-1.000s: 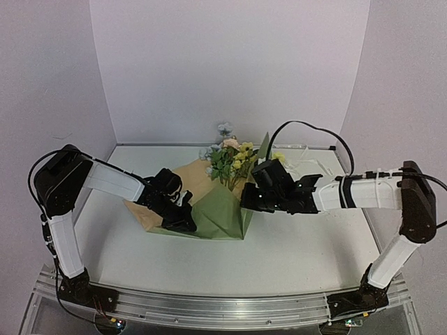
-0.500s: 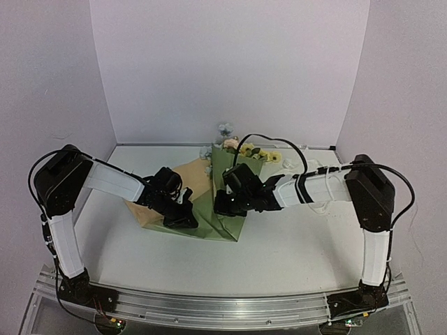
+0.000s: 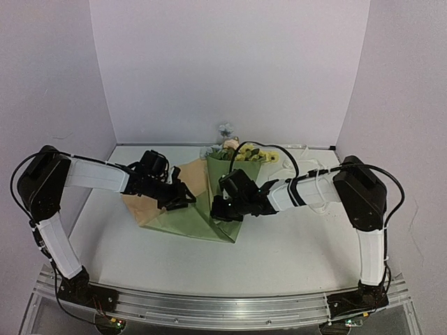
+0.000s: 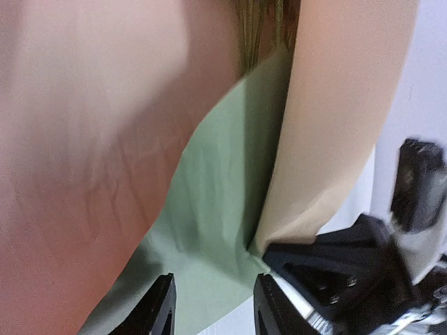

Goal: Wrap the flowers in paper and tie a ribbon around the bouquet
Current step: Fold the one-fourth-folded wrapping paper at the center of the board.

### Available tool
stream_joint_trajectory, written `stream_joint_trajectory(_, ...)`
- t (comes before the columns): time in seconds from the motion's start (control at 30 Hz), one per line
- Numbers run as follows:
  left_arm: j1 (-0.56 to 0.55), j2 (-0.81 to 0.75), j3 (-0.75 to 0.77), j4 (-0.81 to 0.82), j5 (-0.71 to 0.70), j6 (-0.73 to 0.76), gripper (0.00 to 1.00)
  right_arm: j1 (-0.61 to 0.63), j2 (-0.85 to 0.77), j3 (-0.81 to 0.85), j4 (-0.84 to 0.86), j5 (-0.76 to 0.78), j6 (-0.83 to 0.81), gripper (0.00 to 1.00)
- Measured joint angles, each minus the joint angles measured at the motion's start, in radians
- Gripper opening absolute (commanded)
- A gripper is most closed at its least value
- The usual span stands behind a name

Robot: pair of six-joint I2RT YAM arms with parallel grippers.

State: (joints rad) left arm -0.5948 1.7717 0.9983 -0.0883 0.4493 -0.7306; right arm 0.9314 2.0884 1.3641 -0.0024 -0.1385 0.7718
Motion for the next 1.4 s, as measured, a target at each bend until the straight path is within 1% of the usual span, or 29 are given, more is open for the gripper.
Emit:
stream_joint_trajectory(0.07,0.029,-0.021,0.029,0.007,0.0,-0.008,0.55,0.0,0.008,0.002,0.003,-0.004,0.002,0.01)
stream_joint_trajectory(0.17,0.056,0.005,0.168,-0.035,-0.009,0.005,0.62,0.0,0.016,0.005,0.004,-0.007,0.005,0.01)
stream_joint_trajectory(0.27,0.057,0.055,0.311,-0.042,-0.016,0.033,0.67,0.0,0.022,0.007,0.007,-0.009,0.007,0.01)
stream_joint_trajectory(0.37,0.054,0.097,0.398,-0.044,-0.016,0.056,0.67,0.0,0.024,0.011,0.006,-0.01,0.008,0.02)
stream_joint_trajectory(0.5,0.043,0.17,0.48,-0.098,-0.036,0.095,0.63,0.0,0.024,0.018,0.007,-0.01,0.01,0.01)
stream_joint_trajectory(0.63,0.022,0.253,0.561,-0.187,-0.088,0.134,0.57,0.0,0.024,0.018,0.007,-0.01,0.01,0.02)
stream_joint_trajectory(0.7,0.014,0.286,0.585,-0.217,-0.105,0.148,0.5,0.001,0.024,0.018,0.007,-0.01,0.011,0.02)
stream_joint_trajectory(0.87,0.005,0.327,0.612,-0.263,-0.123,0.172,0.26,0.001,0.024,0.018,0.006,-0.01,0.01,0.05)
stream_joint_trajectory(0.9,0.005,0.33,0.618,-0.27,-0.126,0.183,0.21,0.001,0.024,0.018,0.007,-0.01,0.01,0.07)
stream_joint_trajectory(1.0,0.005,0.332,0.628,-0.28,-0.139,0.195,0.08,0.001,0.024,0.018,0.006,-0.01,0.01,0.21)
stream_joint_trajectory(1.07,0.005,0.335,0.636,-0.282,-0.145,0.203,0.02,0.001,0.024,0.018,0.006,-0.01,0.007,0.38)
stream_joint_trajectory(1.17,0.006,0.342,0.645,-0.28,-0.15,0.209,0.0,0.002,0.022,0.016,0.009,-0.011,0.01,0.59)
stream_joint_trajectory(1.23,0.006,0.344,0.645,-0.28,-0.152,0.21,0.0,0.002,0.012,0.005,0.011,-0.011,0.001,0.71)
stream_joint_trajectory(1.3,0.006,0.345,0.645,-0.28,-0.154,0.21,0.0,0.003,-0.01,-0.021,0.014,-0.009,-0.003,0.77)
stream_joint_trajectory(1.4,0.007,0.345,0.644,-0.277,-0.158,0.21,0.0,0.003,-0.06,-0.069,0.01,-0.008,0.001,0.81)
